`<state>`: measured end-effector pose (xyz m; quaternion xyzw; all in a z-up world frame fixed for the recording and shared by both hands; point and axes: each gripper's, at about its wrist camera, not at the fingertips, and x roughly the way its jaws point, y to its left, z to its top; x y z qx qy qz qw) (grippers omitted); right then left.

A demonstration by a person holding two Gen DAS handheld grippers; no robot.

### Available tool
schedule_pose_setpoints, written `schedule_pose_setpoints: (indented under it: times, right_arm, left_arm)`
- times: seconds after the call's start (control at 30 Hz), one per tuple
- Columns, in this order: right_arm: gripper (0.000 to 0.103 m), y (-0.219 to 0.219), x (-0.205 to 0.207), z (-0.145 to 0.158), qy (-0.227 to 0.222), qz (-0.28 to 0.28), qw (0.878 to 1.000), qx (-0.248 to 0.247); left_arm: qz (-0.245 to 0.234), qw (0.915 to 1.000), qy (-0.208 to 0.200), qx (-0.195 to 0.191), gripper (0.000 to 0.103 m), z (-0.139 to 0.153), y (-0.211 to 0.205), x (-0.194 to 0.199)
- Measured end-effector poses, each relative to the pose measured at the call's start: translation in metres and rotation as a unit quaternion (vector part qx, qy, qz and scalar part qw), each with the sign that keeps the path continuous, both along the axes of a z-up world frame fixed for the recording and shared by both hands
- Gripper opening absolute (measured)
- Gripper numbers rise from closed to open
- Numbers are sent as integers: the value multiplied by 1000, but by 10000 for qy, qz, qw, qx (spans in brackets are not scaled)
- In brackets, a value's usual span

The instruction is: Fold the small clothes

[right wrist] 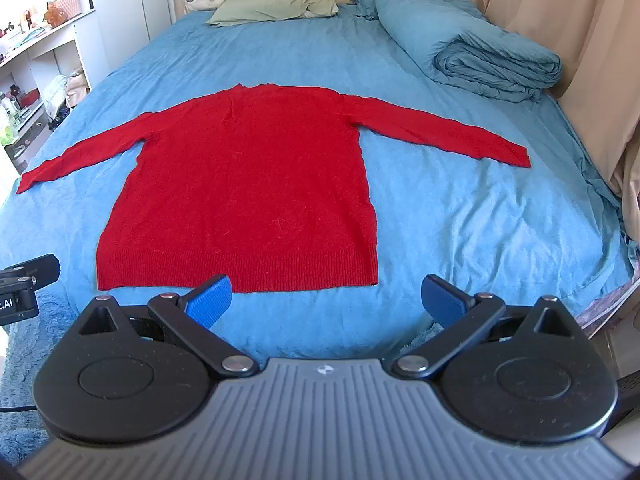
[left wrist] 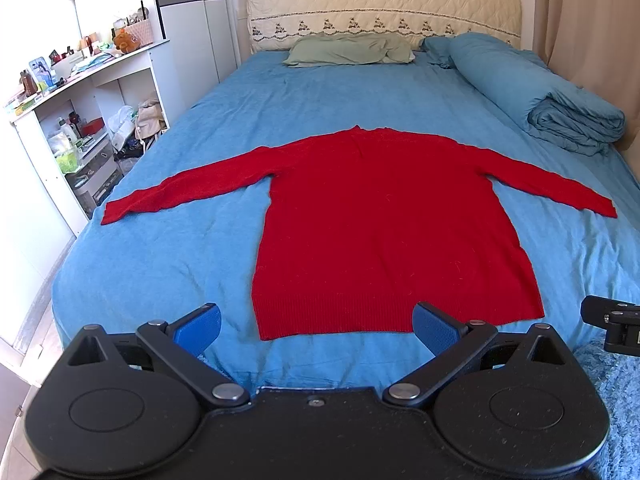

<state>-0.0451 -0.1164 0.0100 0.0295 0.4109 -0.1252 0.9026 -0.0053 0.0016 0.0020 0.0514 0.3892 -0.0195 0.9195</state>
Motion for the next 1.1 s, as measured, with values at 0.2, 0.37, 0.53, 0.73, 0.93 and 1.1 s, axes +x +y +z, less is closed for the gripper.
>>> schedule_pose_setpoints:
  times: [0.2, 0.37, 0.53, 0.73, 0.93, 1.1]
  right_arm:
    - [103, 0, 0, 0, -1, -1, 10000, 6]
    - [103, 1, 0, -1, 2, -2, 10000, 9]
    - [103, 0, 0, -1, 2, 0, 10000, 11]
    - [103, 3, 1, -3, 5, 7, 10000, 24]
    - [103, 3, 1, -4, 4, 3, 10000, 31]
    - [103, 3, 1, -3, 0, 6, 10000, 26]
  left_arm:
    - [0, 10000, 15, -18, 103, 0, 0, 0]
    - [1, 10000, 18, -51, 103, 0, 1, 0]
    - [-1, 10000, 20, -69, 103, 0, 3, 1]
    - [-5, 10000, 20, -75, 103, 0, 3, 1]
    - [-5, 10000, 23, -76, 103, 0, 3, 1]
    - [1, 10000, 13, -75, 103, 0, 3, 0]
